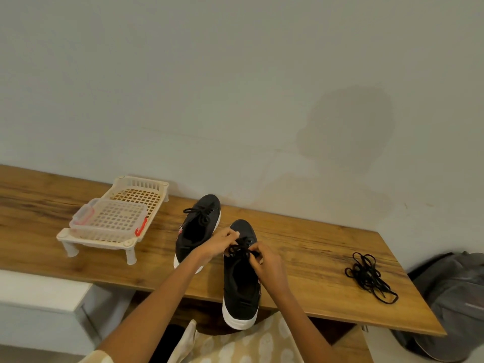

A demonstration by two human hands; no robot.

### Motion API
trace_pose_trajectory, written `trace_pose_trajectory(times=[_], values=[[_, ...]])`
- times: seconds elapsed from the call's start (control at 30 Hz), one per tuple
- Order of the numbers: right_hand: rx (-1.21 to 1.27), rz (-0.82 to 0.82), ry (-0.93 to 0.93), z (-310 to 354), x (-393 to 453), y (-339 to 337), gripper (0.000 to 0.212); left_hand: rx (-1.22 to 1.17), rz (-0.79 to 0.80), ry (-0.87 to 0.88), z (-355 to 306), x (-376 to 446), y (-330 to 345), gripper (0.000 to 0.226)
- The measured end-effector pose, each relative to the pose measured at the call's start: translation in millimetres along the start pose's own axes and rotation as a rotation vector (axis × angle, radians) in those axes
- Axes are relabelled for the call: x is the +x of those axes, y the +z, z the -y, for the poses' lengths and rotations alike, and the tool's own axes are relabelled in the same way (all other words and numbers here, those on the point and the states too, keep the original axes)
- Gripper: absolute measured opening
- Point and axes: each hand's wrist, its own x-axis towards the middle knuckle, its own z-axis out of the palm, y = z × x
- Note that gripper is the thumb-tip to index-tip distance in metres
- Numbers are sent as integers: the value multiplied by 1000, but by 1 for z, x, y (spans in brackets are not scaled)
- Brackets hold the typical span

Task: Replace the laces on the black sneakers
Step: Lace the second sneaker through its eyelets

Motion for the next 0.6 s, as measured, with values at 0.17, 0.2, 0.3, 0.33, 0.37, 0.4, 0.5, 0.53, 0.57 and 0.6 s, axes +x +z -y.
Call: trace_pose_trajectory(times=[0.17,0.2,0.3,0.33,0.37,0.4,0.5,0.53,0.57,0.6], values=[[-24,-26,-19,2,-2,1,12,294,-372,212,12,5,-1,18],[-22,-25,-17,2,-2,1,12,340,-449,220,13,3,-1,26],[-25,-28,-9,3,-4,1,12,437,-360,99,8,-6,1,49],[-28,-32,-2,4,-4,1,12,480,-272,68,6,-7,2,52],[-32,-35,4,4,-4,0,11,505,-193,64,5,-8,3,52],[-35,-35,8,4,-4,0,11,505,-138,82,3,-8,4,47],[-25,-22,10,6,-5,-2,12,380,-75,173,3,-10,4,24],[-18,-18,4,7,-4,-2,13,334,-69,195,3,-10,3,20],[-8,-8,-3,6,-4,-3,15,304,-59,207,3,-10,2,20],[10,11,-10,6,-3,-4,17,282,-45,212,2,-11,2,23]])
